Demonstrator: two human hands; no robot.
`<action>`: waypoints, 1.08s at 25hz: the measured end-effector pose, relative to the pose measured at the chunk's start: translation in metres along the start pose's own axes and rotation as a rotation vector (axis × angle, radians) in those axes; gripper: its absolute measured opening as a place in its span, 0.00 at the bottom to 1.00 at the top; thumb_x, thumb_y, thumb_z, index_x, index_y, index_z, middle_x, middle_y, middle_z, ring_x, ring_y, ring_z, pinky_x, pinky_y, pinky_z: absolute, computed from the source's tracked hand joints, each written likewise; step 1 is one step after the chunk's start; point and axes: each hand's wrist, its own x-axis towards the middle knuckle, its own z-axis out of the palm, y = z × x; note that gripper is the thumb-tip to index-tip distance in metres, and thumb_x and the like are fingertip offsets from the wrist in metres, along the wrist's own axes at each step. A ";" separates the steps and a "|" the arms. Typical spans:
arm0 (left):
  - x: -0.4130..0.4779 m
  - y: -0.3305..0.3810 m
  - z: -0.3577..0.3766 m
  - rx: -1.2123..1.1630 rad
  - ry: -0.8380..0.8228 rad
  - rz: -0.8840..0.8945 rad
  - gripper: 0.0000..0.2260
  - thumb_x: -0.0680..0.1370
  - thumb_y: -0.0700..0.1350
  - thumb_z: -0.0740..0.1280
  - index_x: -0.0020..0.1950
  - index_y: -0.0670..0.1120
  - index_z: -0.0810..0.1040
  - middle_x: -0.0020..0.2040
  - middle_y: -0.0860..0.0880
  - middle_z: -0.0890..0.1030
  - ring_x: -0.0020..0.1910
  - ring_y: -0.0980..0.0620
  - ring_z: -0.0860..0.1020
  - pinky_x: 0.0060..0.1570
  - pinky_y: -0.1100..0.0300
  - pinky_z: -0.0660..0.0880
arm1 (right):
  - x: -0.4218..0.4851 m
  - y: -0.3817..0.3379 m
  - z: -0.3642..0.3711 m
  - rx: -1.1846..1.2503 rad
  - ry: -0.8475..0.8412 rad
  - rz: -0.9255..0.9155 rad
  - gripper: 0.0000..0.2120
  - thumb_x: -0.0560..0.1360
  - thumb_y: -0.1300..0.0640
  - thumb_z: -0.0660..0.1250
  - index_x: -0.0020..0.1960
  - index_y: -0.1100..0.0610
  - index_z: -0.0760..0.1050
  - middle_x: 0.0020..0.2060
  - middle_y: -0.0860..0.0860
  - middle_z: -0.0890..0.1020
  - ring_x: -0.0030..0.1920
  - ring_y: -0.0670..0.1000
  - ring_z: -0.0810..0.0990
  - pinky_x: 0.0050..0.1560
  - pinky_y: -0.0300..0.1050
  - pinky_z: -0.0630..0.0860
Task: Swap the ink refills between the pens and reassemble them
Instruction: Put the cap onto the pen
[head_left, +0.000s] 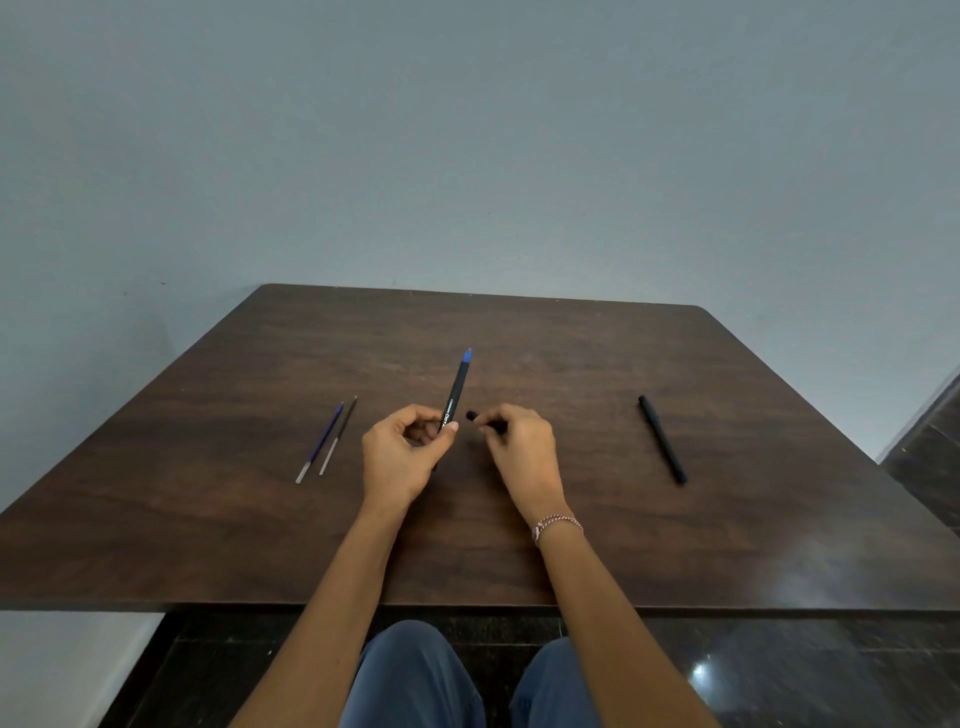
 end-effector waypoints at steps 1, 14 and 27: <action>0.000 0.000 0.000 0.010 -0.009 0.013 0.05 0.69 0.38 0.75 0.40 0.46 0.81 0.32 0.51 0.77 0.31 0.65 0.74 0.33 0.74 0.70 | 0.000 0.002 -0.001 0.081 0.070 0.053 0.07 0.73 0.64 0.67 0.45 0.54 0.80 0.44 0.51 0.83 0.47 0.51 0.79 0.52 0.45 0.75; -0.001 -0.001 0.002 0.122 -0.120 0.021 0.06 0.69 0.42 0.75 0.44 0.48 0.83 0.36 0.53 0.80 0.35 0.58 0.76 0.36 0.75 0.71 | 0.002 0.008 -0.009 0.229 0.154 0.218 0.19 0.82 0.61 0.54 0.72 0.52 0.61 0.50 0.46 0.81 0.49 0.32 0.67 0.45 0.23 0.62; -0.002 -0.005 0.003 0.176 -0.302 0.080 0.07 0.68 0.43 0.76 0.44 0.50 0.84 0.35 0.53 0.79 0.32 0.59 0.76 0.36 0.67 0.74 | 0.006 0.010 -0.022 0.943 0.326 0.231 0.18 0.79 0.68 0.59 0.63 0.50 0.67 0.48 0.55 0.81 0.50 0.48 0.83 0.54 0.43 0.78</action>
